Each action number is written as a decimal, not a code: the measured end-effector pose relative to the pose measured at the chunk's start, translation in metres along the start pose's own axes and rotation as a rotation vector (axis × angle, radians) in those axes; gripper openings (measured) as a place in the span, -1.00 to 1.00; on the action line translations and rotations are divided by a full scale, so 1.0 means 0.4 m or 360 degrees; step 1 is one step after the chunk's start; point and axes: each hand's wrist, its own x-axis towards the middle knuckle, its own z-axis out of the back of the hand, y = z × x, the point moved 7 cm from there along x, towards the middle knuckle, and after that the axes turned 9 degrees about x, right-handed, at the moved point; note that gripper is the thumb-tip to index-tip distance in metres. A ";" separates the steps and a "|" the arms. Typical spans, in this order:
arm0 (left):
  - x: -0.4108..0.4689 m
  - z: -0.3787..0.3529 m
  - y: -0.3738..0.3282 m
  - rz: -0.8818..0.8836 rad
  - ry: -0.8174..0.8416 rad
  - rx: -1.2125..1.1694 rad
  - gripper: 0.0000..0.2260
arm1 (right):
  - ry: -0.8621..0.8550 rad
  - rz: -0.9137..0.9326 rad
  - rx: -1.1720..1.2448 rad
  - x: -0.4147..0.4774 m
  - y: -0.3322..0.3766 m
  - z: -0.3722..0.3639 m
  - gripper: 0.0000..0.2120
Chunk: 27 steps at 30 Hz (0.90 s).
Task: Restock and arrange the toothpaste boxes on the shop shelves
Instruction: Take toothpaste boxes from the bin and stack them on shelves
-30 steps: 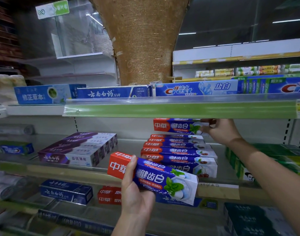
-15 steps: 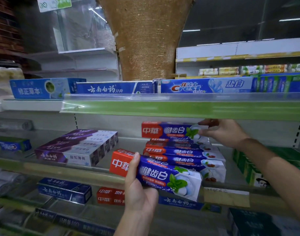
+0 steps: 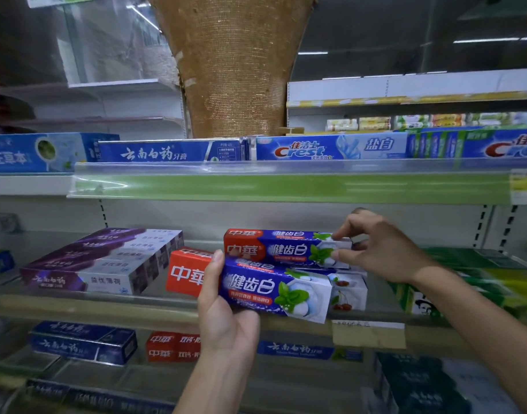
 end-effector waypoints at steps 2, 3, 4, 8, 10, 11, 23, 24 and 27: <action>0.001 -0.008 -0.001 0.0009 -0.0019 -0.0015 -0.87 | 0.0034 -0.0041 -0.0049 0.001 0.000 -0.003 -0.81; 0.000 -0.013 -0.003 0.0000 -0.0009 -0.0024 -0.89 | 0.0013 -0.0057 -0.0103 -0.001 0.004 0.002 -0.84; -0.003 -0.018 -0.005 -0.0010 -0.0004 -0.0035 -0.89 | -0.0045 -0.0058 -0.0123 -0.009 0.015 0.013 -0.85; -0.014 -0.052 -0.003 -0.0017 -0.0001 -0.0055 -0.96 | -0.0066 0.0082 0.0091 -0.089 0.126 0.026 -0.59; -0.025 -0.080 0.015 0.0029 0.0067 -0.0022 -0.91 | 0.0116 0.0151 -0.0040 -0.117 0.146 -0.011 -0.58; -0.029 -0.093 0.020 0.0050 0.0125 0.0008 -0.88 | 0.0108 0.0170 -0.0087 -0.119 0.143 -0.012 -0.61; 0.061 -0.052 -0.109 -0.0519 -0.0040 0.1383 -0.65 | -0.0183 -0.0100 -0.0116 -0.118 0.028 -0.002 -0.65; 0.069 -0.054 -0.104 -0.0518 -0.0021 0.1505 -0.61 | -0.0261 -0.0150 -0.0079 -0.117 0.021 -0.001 -0.62; 0.097 -0.047 -0.111 -0.0479 -0.0043 0.1605 -0.51 | -0.0531 -0.0548 0.0431 -0.115 0.001 -0.005 -0.47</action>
